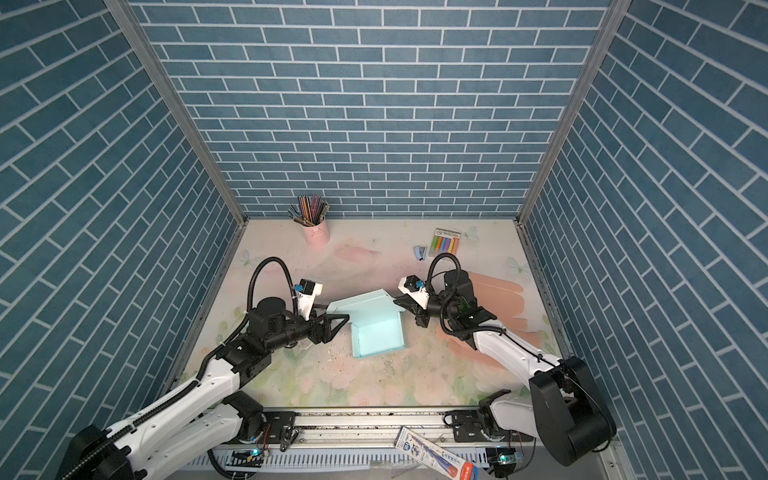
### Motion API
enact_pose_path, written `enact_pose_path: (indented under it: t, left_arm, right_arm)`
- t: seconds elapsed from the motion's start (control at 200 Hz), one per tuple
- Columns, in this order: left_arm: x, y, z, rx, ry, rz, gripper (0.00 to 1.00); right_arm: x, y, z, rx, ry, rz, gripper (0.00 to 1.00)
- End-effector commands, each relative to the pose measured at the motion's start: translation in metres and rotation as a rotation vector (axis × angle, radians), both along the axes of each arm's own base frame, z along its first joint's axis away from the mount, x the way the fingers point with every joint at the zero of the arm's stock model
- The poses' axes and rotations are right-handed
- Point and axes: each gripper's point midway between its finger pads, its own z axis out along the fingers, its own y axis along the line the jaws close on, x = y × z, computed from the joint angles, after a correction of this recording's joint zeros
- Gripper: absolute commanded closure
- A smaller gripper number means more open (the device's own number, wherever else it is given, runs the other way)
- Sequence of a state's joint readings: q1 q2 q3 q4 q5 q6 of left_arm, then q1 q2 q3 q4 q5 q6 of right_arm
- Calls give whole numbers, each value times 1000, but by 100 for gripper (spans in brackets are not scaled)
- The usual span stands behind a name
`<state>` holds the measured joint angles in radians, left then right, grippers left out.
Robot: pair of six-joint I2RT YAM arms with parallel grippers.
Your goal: Fold the paper box
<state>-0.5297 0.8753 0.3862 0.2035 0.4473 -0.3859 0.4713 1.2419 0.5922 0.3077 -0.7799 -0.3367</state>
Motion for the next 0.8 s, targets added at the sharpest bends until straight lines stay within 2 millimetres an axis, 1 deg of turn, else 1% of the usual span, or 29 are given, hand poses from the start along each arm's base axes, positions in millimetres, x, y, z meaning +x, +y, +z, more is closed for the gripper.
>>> enact_pose_path:
  t: [0.0,0.075,0.19,0.28,0.395,0.51,0.615,0.795]
  left_arm:
    - [11,3,10,-54,-93,48,19]
    - [10,2,13,-96,-129,40,19]
    - [9,0,3,-86,-136,27,18]
    - [15,4,-7,-51,-142,57,18]
    - [23,7,-8,-42,-169,78,18]
    - [30,10,-17,3,-158,81,18]
    - [30,6,-25,9,-147,48,24]
    - [31,-1,-30,13,-150,2,32]
  right_arm:
    - [12,0,8,7,-5,-30,100]
    - [14,-1,7,3,5,-36,100]
    - [15,-2,6,6,13,-39,100]
    - [16,-1,5,6,19,-36,100]
    - [17,-1,5,3,22,-38,100]
    - [18,-3,4,-1,23,-48,100]
    - [19,-3,4,0,26,-49,100]
    - [20,-4,2,-2,34,-52,100]
